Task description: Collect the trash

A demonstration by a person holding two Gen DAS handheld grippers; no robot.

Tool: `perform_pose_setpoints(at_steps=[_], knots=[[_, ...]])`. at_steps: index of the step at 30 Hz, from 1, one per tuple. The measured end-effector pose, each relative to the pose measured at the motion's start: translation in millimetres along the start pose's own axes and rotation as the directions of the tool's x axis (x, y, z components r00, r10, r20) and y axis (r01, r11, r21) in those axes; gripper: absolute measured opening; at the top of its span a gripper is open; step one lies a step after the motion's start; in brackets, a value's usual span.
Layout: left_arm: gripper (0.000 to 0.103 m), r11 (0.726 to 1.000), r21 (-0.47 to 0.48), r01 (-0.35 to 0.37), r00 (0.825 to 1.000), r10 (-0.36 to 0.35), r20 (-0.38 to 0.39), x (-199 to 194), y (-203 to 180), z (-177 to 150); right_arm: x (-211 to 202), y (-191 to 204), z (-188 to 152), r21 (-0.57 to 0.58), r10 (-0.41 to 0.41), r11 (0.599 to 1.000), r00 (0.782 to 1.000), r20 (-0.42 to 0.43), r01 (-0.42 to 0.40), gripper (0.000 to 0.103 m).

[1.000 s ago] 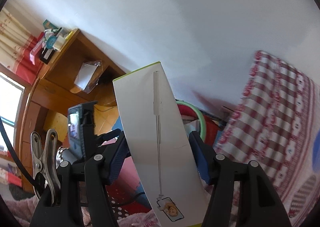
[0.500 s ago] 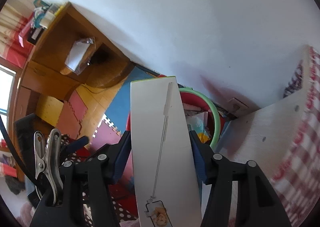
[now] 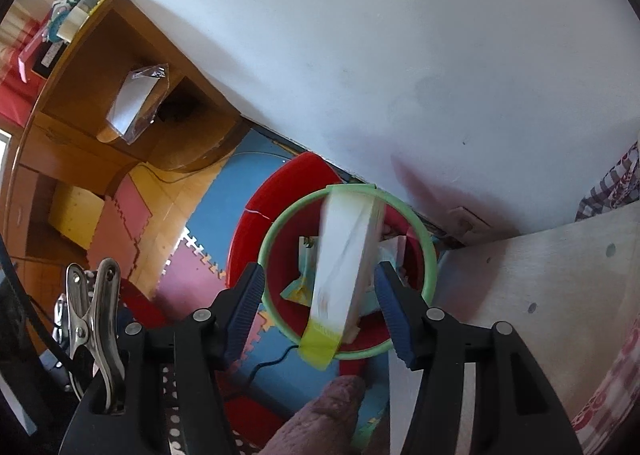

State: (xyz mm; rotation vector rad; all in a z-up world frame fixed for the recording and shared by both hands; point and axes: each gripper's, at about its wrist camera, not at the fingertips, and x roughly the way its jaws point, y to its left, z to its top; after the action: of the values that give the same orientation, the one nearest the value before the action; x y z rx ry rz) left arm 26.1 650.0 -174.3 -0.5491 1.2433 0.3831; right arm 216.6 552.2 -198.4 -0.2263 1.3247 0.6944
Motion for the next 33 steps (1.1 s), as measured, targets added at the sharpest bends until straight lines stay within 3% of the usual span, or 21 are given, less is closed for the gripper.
perform_pose_setpoints(at_steps=[9, 15, 20, 33], knots=[[0.084, 0.999, 0.026, 0.021, 1.000, -0.022, 0.011, -5.7, -10.2, 0.3, -18.8, -3.2, -14.8, 0.009, 0.013, 1.000, 1.000, 0.002, -0.013, 0.059], [0.084, 0.998, 0.046, 0.032, 0.999, -0.033, 0.029, -20.1, -22.5, 1.2, -46.2, 2.2, -33.7, 0.000, 0.020, 1.000, 0.999, 0.047, -0.020, 0.059], [0.084, 0.998, 0.058, -0.030, 0.997, 0.026, 0.073, -42.9, -36.3, -1.5, -74.9, 3.2, -48.8, -0.015, 0.019, 1.000, 0.995, 0.097, -0.018, 0.059], [0.084, 0.995, 0.089, -0.036, 0.998, 0.031, 0.062, -80.0, -66.0, -12.6, -143.5, 1.0, -85.8, -0.045, 0.036, 0.999, 0.981, 0.189, -0.028, 0.059]])
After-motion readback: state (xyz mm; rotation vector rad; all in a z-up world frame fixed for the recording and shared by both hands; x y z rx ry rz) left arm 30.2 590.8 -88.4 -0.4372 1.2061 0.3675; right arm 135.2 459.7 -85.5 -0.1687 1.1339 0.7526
